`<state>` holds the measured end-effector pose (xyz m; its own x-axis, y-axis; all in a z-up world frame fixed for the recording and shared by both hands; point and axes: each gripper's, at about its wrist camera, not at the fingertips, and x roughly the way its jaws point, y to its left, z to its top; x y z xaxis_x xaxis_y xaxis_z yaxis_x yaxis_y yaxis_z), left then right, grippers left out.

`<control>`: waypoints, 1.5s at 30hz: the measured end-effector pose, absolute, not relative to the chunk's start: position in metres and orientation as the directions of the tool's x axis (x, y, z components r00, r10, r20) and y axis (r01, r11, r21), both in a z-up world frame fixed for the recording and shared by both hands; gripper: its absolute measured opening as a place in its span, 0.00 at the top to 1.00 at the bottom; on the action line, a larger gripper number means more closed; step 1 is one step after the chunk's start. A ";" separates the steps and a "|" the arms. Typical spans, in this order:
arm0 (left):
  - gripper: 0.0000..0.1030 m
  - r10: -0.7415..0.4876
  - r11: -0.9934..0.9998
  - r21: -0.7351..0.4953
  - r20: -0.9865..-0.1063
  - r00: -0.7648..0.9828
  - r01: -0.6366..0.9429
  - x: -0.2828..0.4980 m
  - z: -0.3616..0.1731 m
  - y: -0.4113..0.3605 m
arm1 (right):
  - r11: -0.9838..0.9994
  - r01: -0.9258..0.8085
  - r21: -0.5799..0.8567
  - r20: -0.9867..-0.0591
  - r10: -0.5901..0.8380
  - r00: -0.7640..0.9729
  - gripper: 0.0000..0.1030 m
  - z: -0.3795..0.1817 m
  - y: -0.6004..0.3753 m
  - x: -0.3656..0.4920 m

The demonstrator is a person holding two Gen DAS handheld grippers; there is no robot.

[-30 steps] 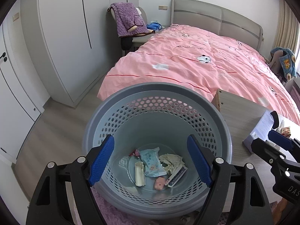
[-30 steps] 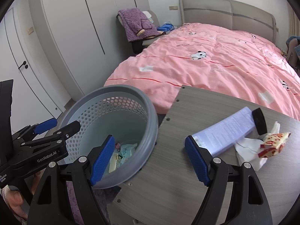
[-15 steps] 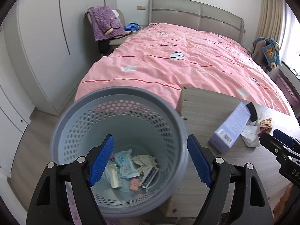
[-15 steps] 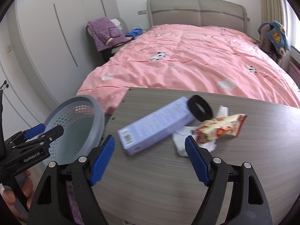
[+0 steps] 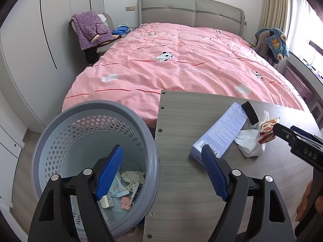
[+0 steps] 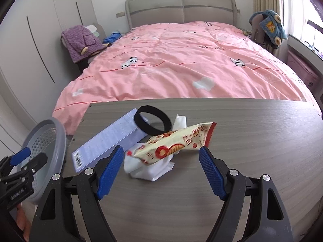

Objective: Collect trash
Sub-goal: 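Move the right gripper to the cream-and-red snack wrapper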

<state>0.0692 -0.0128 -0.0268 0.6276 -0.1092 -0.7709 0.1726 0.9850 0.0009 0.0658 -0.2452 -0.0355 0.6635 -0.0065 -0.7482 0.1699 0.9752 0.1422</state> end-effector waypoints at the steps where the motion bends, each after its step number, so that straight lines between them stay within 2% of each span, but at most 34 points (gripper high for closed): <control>1: 0.26 -0.110 0.985 0.002 -0.772 0.626 0.174 0.070 -0.028 -0.014 | 0.974 0.177 0.140 -0.748 -0.013 0.664 0.27 -0.036 -0.247 0.070; 9: 0.26 -0.113 0.983 0.001 -0.782 0.613 0.182 0.076 -0.032 -0.016 | 0.975 0.209 0.073 -0.763 -0.081 0.642 0.27 -0.050 -0.247 0.082; 26: 0.26 -0.144 0.974 -0.004 -0.784 0.604 0.227 0.070 -0.033 -0.036 | 0.956 0.289 0.048 -0.817 -0.129 0.563 0.26 -0.073 -0.292 0.022; 35: 0.26 -0.155 0.967 0.003 -0.785 0.600 0.255 0.066 -0.033 -0.048 | 0.936 0.315 0.155 -0.809 -0.062 0.584 0.26 -0.070 -0.300 0.013; 45: 0.26 -0.152 0.968 0.007 -0.781 0.606 0.252 0.064 -0.031 -0.048 | 0.955 0.256 0.152 -0.805 -0.031 0.593 0.26 -0.068 -0.267 0.033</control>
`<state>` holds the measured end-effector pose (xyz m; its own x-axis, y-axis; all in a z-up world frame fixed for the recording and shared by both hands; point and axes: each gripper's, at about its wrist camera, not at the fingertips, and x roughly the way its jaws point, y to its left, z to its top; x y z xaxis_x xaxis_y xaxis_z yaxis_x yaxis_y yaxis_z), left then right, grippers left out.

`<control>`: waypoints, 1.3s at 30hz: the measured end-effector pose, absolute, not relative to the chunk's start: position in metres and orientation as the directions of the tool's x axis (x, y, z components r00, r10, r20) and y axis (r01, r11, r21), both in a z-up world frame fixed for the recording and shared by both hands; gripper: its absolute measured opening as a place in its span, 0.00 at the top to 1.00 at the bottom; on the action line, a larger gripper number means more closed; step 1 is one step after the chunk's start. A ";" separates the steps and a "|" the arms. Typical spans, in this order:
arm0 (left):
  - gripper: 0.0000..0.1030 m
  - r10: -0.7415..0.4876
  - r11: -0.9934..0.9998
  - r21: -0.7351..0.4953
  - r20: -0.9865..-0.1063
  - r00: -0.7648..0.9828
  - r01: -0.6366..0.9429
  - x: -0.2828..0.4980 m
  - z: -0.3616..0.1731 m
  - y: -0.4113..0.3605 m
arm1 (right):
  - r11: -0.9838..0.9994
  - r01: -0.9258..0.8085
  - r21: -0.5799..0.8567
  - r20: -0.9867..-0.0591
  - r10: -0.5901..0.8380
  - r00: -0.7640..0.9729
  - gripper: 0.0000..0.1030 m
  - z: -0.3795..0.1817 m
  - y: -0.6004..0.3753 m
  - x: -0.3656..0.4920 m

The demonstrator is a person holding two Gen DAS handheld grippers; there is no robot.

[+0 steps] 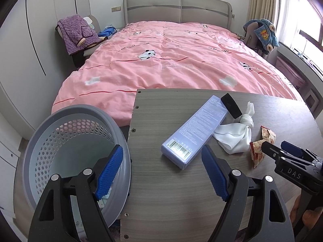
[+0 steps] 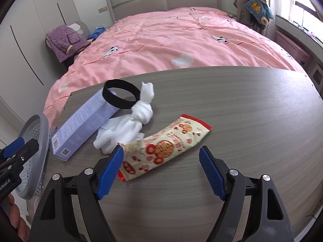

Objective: Collect trash
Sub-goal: 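Move the right gripper to the cream-and-red snack wrapper, then close the right gripper on the snack wrapper and lift it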

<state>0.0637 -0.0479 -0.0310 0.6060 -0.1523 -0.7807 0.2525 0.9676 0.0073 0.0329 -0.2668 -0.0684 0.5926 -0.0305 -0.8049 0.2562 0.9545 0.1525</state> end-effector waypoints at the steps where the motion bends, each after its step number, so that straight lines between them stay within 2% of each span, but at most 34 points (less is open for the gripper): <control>1: 0.26 -0.153 0.968 0.006 -0.781 0.605 0.252 0.064 -0.031 -0.048 | 0.957 0.252 0.141 -0.809 -0.035 0.587 0.26 -0.070 -0.265 0.034; 14: 0.26 -0.167 0.965 -0.005 -0.783 0.599 0.262 0.062 -0.031 -0.050 | 0.937 0.338 0.083 -0.836 -0.119 0.535 0.26 -0.080 -0.300 0.003; 19: 0.26 -0.171 0.963 -0.005 -0.786 0.594 0.271 0.063 -0.034 -0.054 | 0.927 0.350 0.134 -0.823 -0.093 0.561 0.26 -0.069 -0.309 -0.004; 26: 0.26 -0.176 0.959 0.000 -0.785 0.594 0.284 0.064 -0.035 -0.060 | 0.932 0.321 0.166 -0.802 -0.062 0.595 0.26 -0.062 -0.302 0.024; 34: 0.26 -0.179 0.956 0.002 -0.791 0.585 0.295 0.070 -0.039 -0.062 | 0.928 0.336 0.161 -0.819 -0.064 0.570 0.26 -0.078 -0.303 0.056; 37: 0.26 -0.181 0.955 -0.001 -0.794 0.580 0.297 0.072 -0.041 -0.062 | 0.929 0.340 0.149 -0.827 -0.071 0.557 0.29 -0.084 -0.302 0.061; 39: 0.26 -0.182 0.955 -0.002 -0.795 0.578 0.298 0.072 -0.042 -0.062 | 0.930 0.339 0.142 -0.830 -0.075 0.553 0.34 -0.086 -0.302 0.062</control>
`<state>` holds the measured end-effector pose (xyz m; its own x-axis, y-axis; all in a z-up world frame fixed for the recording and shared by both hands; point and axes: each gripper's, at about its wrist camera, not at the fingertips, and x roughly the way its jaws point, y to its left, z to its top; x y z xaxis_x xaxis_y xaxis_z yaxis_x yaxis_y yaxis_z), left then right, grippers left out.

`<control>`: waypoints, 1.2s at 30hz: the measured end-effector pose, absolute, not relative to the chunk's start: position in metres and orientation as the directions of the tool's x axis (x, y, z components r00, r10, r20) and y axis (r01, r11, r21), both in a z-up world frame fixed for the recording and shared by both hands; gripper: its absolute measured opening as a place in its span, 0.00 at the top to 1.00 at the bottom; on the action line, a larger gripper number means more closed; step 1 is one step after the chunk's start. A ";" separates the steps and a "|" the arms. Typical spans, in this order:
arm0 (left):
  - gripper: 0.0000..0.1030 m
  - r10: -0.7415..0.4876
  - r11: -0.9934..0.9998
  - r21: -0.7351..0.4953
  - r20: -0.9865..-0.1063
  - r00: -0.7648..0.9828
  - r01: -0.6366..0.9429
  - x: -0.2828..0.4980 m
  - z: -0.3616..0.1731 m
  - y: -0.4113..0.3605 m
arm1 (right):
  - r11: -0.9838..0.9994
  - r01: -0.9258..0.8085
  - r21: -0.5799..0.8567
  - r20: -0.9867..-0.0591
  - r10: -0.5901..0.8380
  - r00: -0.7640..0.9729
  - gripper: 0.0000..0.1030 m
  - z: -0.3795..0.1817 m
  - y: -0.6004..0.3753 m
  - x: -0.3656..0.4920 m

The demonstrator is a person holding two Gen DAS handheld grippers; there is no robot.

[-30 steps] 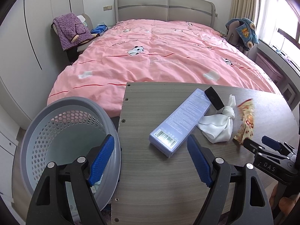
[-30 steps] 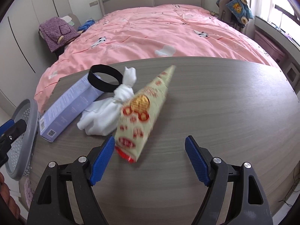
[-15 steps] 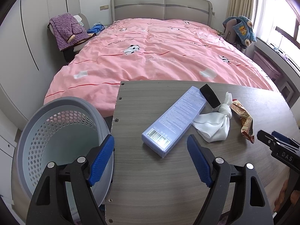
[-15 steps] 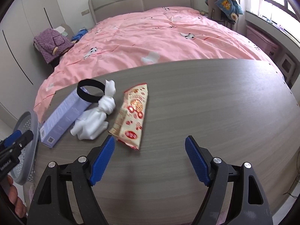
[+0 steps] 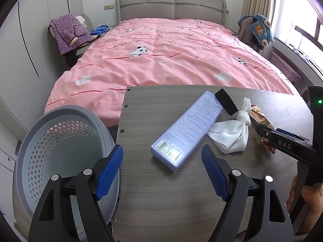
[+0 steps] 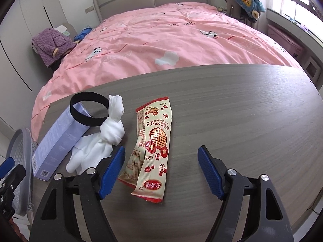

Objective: Collect trash
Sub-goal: 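Close the right gripper on the snack wrapper and lift it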

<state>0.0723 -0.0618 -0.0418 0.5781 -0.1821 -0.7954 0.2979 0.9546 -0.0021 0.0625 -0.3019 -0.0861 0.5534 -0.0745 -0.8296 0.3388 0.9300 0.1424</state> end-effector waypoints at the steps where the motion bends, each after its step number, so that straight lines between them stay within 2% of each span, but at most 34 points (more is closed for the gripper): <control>1: 0.26 -0.183 0.954 -0.002 -0.796 0.577 0.299 0.073 -0.042 -0.061 | 0.931 0.337 0.139 -0.831 -0.076 0.552 0.36 -0.087 -0.302 0.063; 4: 0.26 -0.185 0.954 -0.004 -0.798 0.574 0.301 0.073 -0.043 -0.061 | 0.934 0.329 0.140 -0.832 -0.070 0.551 0.44 -0.088 -0.301 0.065; 8: 0.26 -0.186 0.952 -0.002 -0.799 0.572 0.307 0.073 -0.043 -0.062 | 0.937 0.319 0.146 -0.831 -0.059 0.553 0.65 -0.087 -0.300 0.064; 12: 0.26 -0.189 0.949 0.003 -0.797 0.573 0.317 0.071 -0.043 -0.063 | 0.936 0.313 0.162 -0.826 -0.045 0.563 0.71 -0.084 -0.300 0.061; 21: 0.26 -0.218 0.933 -0.008 -0.806 0.550 0.359 0.074 -0.042 -0.069 | 0.935 0.283 0.212 -0.802 0.001 0.597 0.74 -0.071 -0.299 0.038; 26: 0.26 -0.210 0.920 0.025 -0.811 0.546 0.391 0.081 -0.045 -0.075 | 0.935 0.276 0.224 -0.797 0.013 0.604 0.73 -0.067 -0.299 0.020; 36: 0.26 -0.251 0.892 -0.017 -0.850 0.463 0.452 0.111 -0.059 -0.091 | 0.920 0.297 0.258 -0.786 0.021 0.618 0.73 -0.065 -0.315 0.008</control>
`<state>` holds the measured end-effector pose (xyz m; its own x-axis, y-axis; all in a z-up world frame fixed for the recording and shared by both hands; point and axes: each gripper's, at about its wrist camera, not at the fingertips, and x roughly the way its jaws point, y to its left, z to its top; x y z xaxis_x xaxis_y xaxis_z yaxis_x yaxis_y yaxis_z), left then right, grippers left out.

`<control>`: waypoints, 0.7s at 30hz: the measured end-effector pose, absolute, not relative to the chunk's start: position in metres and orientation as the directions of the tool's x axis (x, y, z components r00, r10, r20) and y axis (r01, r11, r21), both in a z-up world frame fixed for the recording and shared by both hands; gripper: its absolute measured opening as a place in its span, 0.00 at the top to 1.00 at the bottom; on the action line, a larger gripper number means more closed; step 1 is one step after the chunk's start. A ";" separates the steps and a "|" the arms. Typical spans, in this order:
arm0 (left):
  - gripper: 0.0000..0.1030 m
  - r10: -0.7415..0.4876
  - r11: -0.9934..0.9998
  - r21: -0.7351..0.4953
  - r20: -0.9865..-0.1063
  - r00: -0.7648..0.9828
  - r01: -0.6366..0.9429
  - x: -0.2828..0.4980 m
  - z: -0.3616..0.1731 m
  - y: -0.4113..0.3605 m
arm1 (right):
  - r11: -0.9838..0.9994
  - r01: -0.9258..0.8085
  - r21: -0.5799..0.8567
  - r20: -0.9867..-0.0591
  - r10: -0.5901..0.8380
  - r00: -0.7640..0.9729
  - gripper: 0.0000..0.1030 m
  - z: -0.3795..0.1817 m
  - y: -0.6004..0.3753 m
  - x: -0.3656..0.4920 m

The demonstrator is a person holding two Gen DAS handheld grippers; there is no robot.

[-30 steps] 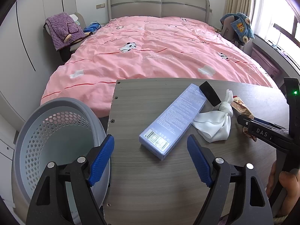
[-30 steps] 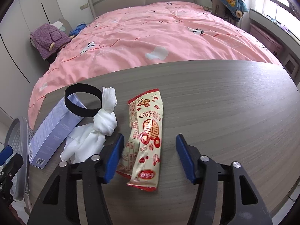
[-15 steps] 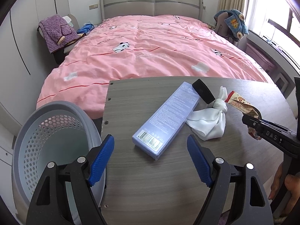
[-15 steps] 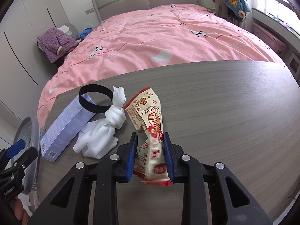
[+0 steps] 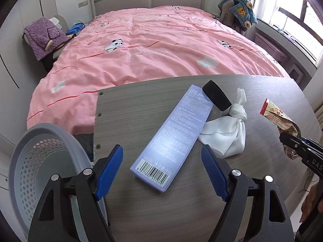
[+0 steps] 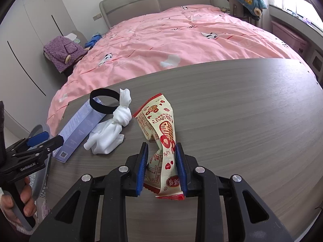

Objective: Collect trash
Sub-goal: 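Close the right gripper on the snack wrapper and lift it, then grasp the blue tube box with the left gripper while the right gripper holds the snack wrapper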

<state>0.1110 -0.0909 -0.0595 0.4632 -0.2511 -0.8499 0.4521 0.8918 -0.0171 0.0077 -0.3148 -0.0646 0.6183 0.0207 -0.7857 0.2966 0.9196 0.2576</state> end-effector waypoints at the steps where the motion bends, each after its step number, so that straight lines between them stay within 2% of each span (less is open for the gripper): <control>1: 0.26 -0.253 0.889 -0.020 -0.854 0.454 0.458 0.113 -0.062 -0.094 | 0.919 0.297 0.260 -0.784 0.021 0.620 0.73 -0.064 -0.316 0.007; 17: 0.26 -0.272 0.872 -0.039 -0.868 0.416 0.489 0.132 -0.082 -0.113 | 0.912 0.305 0.273 -0.780 0.025 0.625 0.73 -0.064 -0.322 0.005; 19: 0.30 -0.283 0.866 -0.044 -0.864 0.416 0.498 0.130 -0.082 -0.116 | 0.913 0.304 0.272 -0.781 0.024 0.624 0.73 -0.063 -0.322 0.005; 21: 0.44 -0.285 0.861 -0.042 -0.865 0.412 0.507 0.129 -0.083 -0.118 | 0.913 0.304 0.271 -0.781 0.025 0.624 0.73 -0.064 -0.322 0.005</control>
